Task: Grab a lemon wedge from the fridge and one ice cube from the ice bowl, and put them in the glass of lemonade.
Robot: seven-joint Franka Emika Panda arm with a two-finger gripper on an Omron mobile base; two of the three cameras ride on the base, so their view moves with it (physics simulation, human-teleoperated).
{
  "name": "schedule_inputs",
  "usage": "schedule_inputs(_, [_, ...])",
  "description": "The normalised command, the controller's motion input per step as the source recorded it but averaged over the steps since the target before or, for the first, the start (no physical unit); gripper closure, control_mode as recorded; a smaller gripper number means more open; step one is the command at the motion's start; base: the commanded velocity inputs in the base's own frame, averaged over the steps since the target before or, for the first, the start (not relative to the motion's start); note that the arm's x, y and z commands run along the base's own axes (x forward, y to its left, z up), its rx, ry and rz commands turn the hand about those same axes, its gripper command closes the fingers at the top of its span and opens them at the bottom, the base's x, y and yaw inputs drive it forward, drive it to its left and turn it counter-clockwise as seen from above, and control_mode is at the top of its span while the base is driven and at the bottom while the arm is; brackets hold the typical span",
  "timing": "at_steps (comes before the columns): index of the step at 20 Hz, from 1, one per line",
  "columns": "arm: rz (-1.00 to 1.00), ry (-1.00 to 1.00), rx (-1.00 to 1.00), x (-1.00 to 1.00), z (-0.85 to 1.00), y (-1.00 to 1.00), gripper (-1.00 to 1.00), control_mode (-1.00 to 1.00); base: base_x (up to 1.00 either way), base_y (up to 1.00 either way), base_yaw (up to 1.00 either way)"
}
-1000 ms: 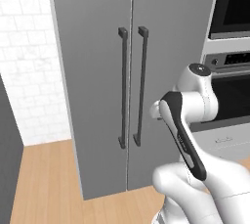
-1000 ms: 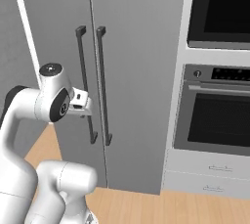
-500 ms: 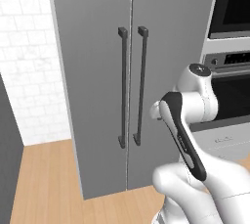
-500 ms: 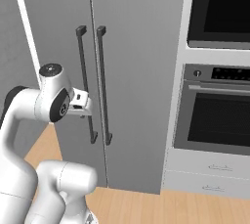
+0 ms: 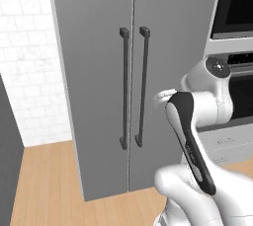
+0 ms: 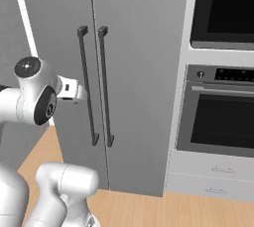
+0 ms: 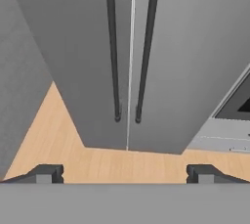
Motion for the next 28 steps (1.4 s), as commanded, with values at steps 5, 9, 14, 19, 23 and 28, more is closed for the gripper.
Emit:
schedule_inputs(5, [-0.02, -0.27, 0.00, -0.03, 0.84, 0.00, -1.00, -1.00, 0.00, 0.00, 0.00])
schedule_inputs(9, [0.01, -0.10, 0.02, -0.01, 0.14, -0.07, -1.00, -1.00, 0.00, 0.00, 0.00])
schedule_inputs(14, [-0.03, -0.08, 0.02, 0.01, -0.18, -0.04, -1.00, -1.00, 0.00, 0.00, 0.00])
schedule_inputs(19, [-0.28, 0.07, 0.05, 0.59, -0.16, -0.07, -1.00, -1.00, 0.00, 0.00, 0.00])
schedule_inputs(23, [-0.30, 0.31, 0.10, 1.00, 0.12, -0.10, -1.00, -1.00, 0.00, 0.00, 0.00])
schedule_inputs(28, [-0.01, 0.31, 0.04, 0.99, 0.47, -0.17, -1.00, -1.00, 0.00, 0.00, 0.00])
